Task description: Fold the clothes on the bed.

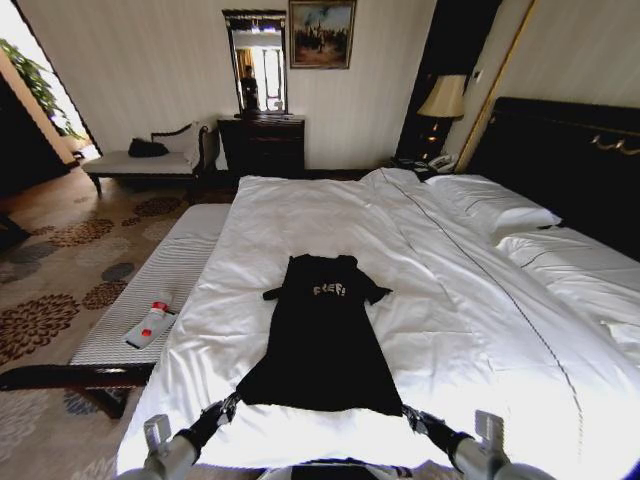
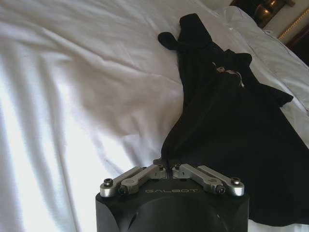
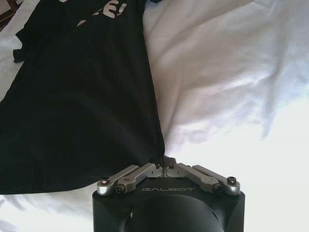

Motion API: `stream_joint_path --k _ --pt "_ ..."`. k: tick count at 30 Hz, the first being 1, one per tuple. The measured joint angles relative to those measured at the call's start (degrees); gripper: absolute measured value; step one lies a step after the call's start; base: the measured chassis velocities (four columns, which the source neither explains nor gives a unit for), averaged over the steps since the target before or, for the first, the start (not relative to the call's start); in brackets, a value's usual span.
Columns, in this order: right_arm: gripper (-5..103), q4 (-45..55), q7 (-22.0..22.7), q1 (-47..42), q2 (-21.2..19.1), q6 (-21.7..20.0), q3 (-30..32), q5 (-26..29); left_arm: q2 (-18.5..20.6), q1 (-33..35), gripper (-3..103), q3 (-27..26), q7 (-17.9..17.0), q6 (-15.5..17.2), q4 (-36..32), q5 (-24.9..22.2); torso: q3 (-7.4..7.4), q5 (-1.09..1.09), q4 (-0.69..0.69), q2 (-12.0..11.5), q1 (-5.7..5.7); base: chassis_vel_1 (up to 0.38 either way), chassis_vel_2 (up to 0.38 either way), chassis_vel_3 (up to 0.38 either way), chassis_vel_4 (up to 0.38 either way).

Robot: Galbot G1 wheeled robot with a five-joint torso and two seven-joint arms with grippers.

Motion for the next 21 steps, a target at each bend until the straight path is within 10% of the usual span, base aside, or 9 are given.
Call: stream_joint_path --k 21 --pt "0 -0.5 0.1 -0.7 -1.7 -1.3 -0.8 -2.3 -0.3 1.1 1 0.2 -0.2 0.1 0.7 2.8 0.00 0.01 0.00 0.0 0.00 0.000 0.000 0.000 0.000"
